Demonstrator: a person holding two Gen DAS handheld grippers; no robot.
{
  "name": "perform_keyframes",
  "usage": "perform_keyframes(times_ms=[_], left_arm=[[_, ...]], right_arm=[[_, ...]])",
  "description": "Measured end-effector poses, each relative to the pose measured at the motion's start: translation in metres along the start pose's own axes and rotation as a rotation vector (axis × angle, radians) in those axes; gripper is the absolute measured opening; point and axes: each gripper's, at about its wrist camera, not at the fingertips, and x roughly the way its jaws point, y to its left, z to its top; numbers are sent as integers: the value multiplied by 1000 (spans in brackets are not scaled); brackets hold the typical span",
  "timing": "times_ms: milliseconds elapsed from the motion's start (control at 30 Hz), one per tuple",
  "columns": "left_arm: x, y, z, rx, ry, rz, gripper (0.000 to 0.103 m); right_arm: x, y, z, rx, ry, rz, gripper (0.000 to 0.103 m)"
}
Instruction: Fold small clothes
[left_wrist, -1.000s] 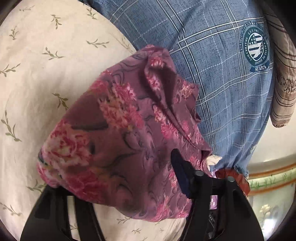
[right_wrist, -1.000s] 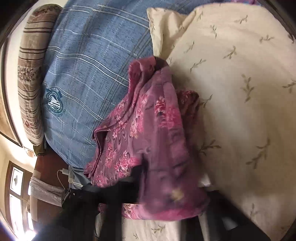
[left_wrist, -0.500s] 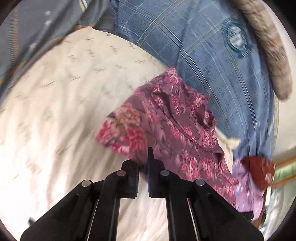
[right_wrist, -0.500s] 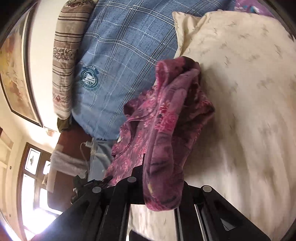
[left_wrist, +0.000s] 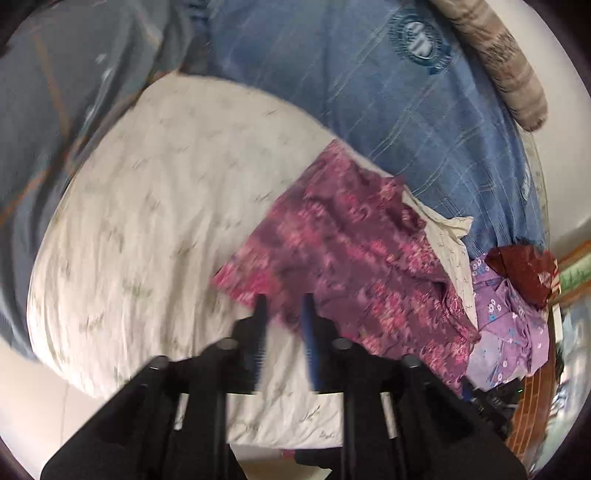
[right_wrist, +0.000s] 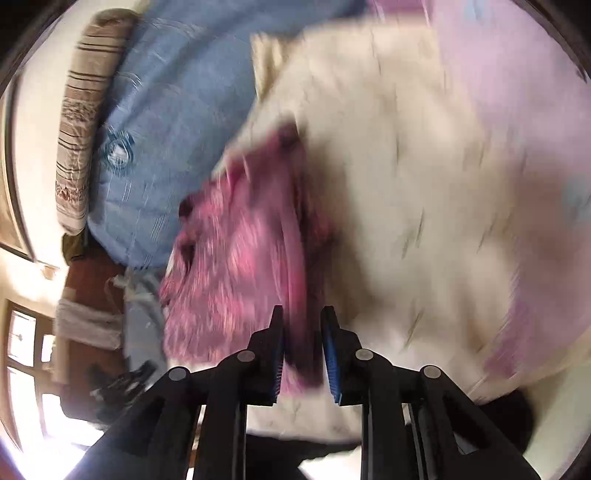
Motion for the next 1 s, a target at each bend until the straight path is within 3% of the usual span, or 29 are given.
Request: perform_keyframes(times_ms=[33,67,167,233,333,433,500,533,567,633,733,800,867,933,1000], left_arm=[[1,-5,6,17,-3,-6,56],[4,-13,13,31,-5,-11,59],[33,-37,36,74,21,-26,60],[66,-48,48,62,88,-46,60],[113,-54,57,24,186,-49,60],[146,-68,81,27,222,-41,58],[152,-78,114,3,171,-33,55],[150,-81,130,-29,137,-50,55],[143,-82,147,-70,99,-93,55],[124,-80,166,-117,38,-152,55],[96,-66,172,-86,-16,-154,57],[85,-42,160,-65,-5,-126,60],[87,-18,146,-53,52,-104,61],[95,9,125,-41,140,-50,61],[101,32,107,-50,200,-47,61]], right_arm=[[-13,7,8,-23,-71,-22,27],[-21,13,16,-35,-108,1,36],[-6,27,34,-6,-46,175,51],[22,30,40,40,32,282,51],[64,30,44,92,123,278,51],[83,34,64,95,137,239,50],[80,46,98,82,69,233,49],[71,52,117,67,-17,235,49],[60,55,134,57,-99,233,49],[43,55,152,70,-166,252,50],[29,49,142,24,-142,214,50],[24,40,125,1,-116,160,51],[25,25,99,-5,-74,92,51],[25,3,75,23,-26,66,51],[30,-11,59,60,10,60,51]])
